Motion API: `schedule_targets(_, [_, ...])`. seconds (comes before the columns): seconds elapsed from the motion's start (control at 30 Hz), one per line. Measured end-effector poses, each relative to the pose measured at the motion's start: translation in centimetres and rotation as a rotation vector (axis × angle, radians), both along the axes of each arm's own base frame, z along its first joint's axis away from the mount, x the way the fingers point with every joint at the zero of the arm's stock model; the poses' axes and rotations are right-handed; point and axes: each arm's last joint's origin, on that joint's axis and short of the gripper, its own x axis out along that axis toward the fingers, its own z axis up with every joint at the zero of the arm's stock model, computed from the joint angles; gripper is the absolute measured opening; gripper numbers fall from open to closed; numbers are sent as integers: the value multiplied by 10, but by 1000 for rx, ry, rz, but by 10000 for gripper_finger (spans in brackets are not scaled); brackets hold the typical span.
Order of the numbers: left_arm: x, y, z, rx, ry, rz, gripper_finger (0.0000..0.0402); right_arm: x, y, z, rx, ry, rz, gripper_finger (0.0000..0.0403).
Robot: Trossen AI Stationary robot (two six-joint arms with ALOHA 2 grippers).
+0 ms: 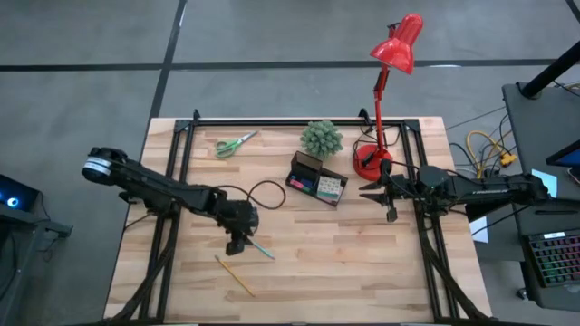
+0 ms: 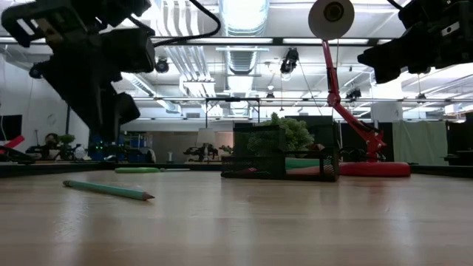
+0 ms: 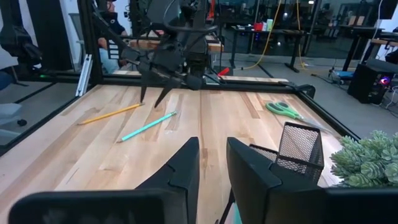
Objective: Pick and place office supplies into organizer
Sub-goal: Put the light blue pencil into the black desk organizer
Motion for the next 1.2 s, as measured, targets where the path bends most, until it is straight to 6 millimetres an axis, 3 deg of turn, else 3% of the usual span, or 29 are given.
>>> schedule_targets(0.4, [-3,-12,-23,182,94,-96,138,0,0,0,0,0,0,78])
schedule_targets(0.6, [-3,-17,-24,244,68,-154,138,0,0,0,0,0,0,84])
schedule_targets(0.9, [0,-31,-9,422,1,-273,138,0,0,0,0,0,0,74])
schedule_targets(1.2, [8,-40,-27,513,67,-346,138,0,0,0,-1,0,-6,73])
